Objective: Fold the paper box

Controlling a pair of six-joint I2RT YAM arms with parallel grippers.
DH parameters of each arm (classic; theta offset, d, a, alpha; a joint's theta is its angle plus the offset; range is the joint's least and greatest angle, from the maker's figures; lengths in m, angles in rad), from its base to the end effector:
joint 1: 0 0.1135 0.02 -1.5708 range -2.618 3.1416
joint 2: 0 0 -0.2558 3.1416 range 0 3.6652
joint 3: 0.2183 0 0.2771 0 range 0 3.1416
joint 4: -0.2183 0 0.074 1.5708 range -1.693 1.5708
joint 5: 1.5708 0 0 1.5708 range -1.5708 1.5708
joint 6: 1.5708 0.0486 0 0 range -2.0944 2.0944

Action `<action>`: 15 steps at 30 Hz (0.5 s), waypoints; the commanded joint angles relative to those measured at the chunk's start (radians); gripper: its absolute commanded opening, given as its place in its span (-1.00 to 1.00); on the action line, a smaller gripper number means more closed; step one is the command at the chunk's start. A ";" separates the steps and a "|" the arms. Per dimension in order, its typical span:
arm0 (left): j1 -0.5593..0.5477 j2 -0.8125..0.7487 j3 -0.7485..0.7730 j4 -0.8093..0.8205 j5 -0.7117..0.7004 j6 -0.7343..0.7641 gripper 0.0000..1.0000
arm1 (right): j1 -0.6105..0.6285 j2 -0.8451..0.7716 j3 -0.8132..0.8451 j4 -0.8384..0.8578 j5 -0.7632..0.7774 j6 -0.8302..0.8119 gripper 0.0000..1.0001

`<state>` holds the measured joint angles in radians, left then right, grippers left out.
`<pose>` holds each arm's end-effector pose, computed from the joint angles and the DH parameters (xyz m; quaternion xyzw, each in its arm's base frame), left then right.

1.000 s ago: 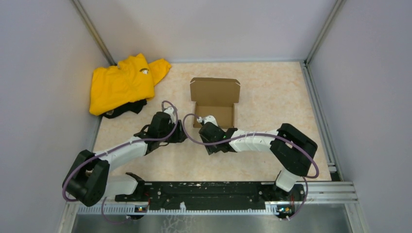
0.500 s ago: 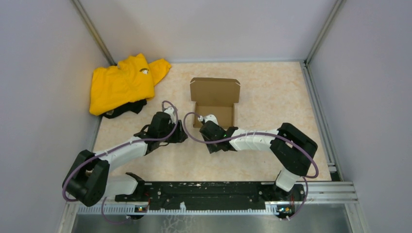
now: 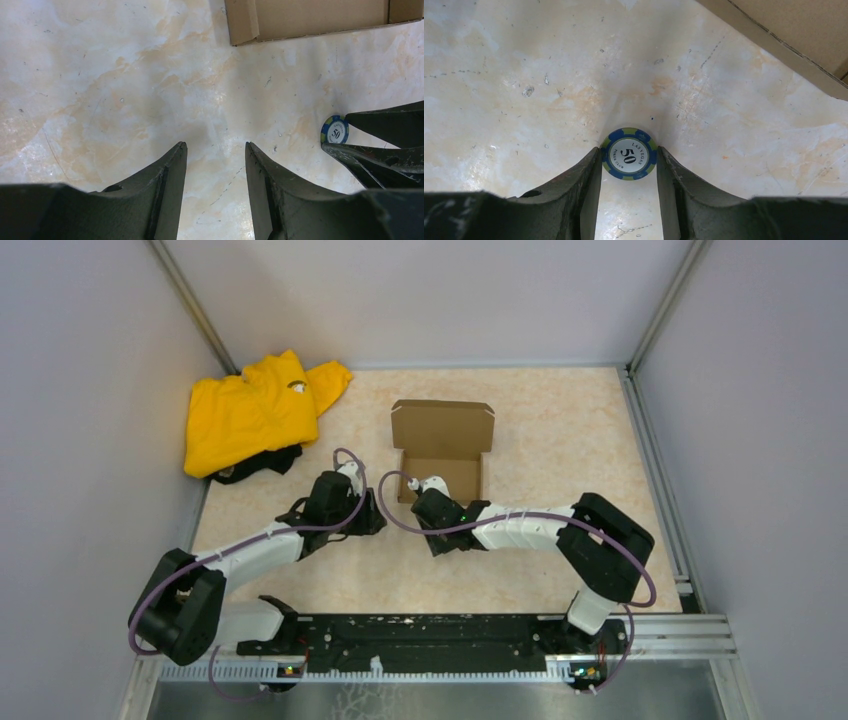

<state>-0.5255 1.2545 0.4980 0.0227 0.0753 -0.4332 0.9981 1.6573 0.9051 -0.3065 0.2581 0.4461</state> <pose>0.2311 -0.1383 0.1326 0.0574 0.9114 -0.2178 0.3445 0.1946 0.2790 0.1219 -0.2301 0.9319 0.0726 0.2708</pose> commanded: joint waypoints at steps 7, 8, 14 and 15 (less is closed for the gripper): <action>0.005 -0.013 -0.012 0.026 0.020 0.004 0.06 | -0.006 -0.011 0.008 -0.113 -0.033 0.006 -0.19; 0.005 -0.013 -0.012 0.027 0.019 0.004 0.06 | -0.006 -0.012 0.010 -0.116 -0.031 0.005 -0.19; 0.005 -0.012 -0.011 0.028 0.024 0.004 0.06 | -0.006 -0.014 0.021 -0.116 -0.021 -0.001 -0.19; 0.005 -0.013 -0.012 0.028 0.023 0.004 0.06 | -0.006 -0.013 0.024 -0.115 -0.019 -0.003 -0.19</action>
<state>-0.5255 1.2545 0.4946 0.0257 0.0807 -0.4332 0.9981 1.6524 0.9127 -0.3492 0.2440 0.4469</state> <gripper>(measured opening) 0.530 0.405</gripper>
